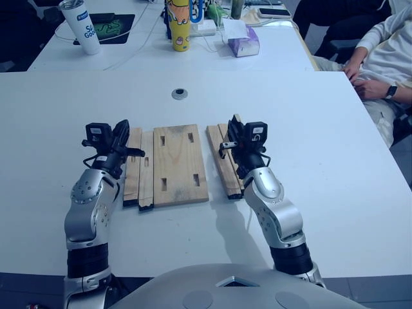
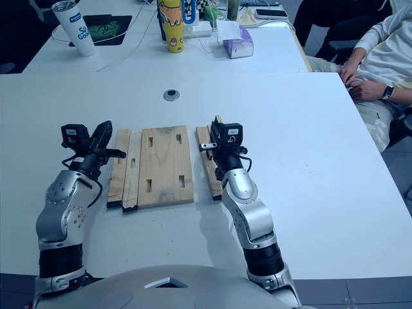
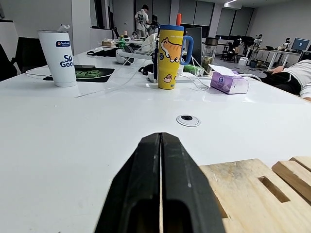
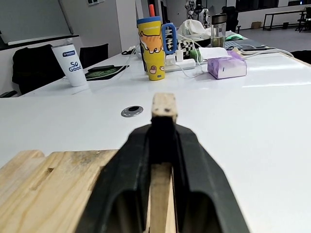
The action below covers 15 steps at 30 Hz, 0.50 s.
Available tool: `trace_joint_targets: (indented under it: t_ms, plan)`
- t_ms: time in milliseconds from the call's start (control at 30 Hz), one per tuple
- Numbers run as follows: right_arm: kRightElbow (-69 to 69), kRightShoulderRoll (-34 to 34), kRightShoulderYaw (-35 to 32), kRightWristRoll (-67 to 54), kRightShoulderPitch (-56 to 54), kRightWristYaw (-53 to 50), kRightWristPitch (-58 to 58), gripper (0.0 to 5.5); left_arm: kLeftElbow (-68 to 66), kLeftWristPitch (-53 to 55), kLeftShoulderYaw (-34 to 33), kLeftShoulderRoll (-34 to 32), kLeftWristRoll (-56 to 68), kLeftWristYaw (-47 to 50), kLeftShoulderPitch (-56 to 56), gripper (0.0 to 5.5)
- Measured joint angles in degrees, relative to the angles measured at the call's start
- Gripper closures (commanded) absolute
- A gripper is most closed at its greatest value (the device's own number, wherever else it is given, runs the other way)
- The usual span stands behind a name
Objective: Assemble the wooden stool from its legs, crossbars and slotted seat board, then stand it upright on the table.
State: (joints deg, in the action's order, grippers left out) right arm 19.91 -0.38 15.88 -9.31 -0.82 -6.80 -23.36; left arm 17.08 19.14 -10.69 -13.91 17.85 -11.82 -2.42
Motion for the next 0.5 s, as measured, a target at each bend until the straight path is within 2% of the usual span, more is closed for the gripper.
trace_joint_targets:
  t_ms: [267,500]
  plan:
    - [-2.1,-2.7,1.1,4.0,1.6,5.1,5.7,5.06,0.1,-0.3,-0.8,0.0,0.0,0.4,-0.2,5.5]
    - [-6.1,-5.0,-0.3,3.9,5.6,12.0,18.3,5.06,0.1,-0.8,-1.2,0.4,0.0,1.0,-0.2,5.5]
